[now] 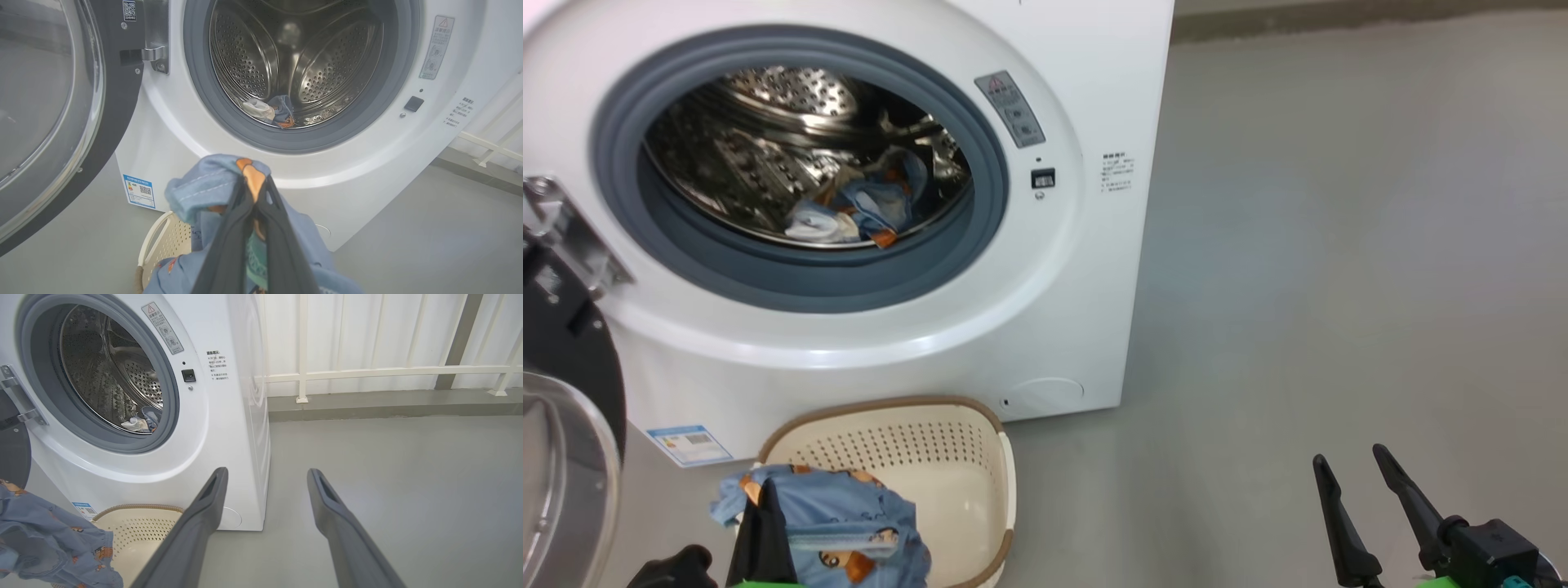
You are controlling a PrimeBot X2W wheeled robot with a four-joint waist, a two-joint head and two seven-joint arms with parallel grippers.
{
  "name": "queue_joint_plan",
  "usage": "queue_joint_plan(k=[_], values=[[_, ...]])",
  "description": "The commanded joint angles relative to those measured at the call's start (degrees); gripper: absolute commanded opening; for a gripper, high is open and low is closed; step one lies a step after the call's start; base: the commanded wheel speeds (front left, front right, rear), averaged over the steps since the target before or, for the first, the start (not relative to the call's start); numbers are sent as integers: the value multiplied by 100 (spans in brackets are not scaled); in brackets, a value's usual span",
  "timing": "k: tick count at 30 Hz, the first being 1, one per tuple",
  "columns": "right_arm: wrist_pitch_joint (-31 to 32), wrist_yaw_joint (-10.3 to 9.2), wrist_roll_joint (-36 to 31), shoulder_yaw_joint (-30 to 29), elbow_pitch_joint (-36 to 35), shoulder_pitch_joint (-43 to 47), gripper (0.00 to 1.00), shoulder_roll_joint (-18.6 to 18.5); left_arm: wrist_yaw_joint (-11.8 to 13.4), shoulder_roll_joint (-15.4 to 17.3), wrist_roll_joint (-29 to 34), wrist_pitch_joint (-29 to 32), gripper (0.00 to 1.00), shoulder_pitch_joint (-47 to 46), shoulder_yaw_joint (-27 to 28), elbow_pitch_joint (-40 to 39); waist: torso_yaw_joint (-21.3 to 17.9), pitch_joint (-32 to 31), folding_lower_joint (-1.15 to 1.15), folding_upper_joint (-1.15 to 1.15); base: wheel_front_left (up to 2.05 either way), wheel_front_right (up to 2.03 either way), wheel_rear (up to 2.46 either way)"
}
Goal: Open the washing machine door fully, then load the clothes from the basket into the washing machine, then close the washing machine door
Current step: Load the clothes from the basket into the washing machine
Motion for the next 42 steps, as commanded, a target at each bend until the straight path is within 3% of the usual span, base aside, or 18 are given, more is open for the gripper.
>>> queue_joint_plan(k=[1, 18, 42], values=[[-68, 9, -44, 126, -173, -28, 100, -65, 47, 87, 53, -38, 0, -55, 169, -232, 80, -174, 0, 0, 0, 0, 0], [-68, 9, -107, 197, -329, 6, 100, -60, 160, 86, 293, -38, 0, 276, 57, -918, 239, -235, 0, 0, 0, 0, 0], [-68, 9, -214, 160, -365, -24, 100, -54, 176, 86, 612, -38, 0, 263, -55, -1237, 43, -111, 0, 0, 0, 0, 0]])
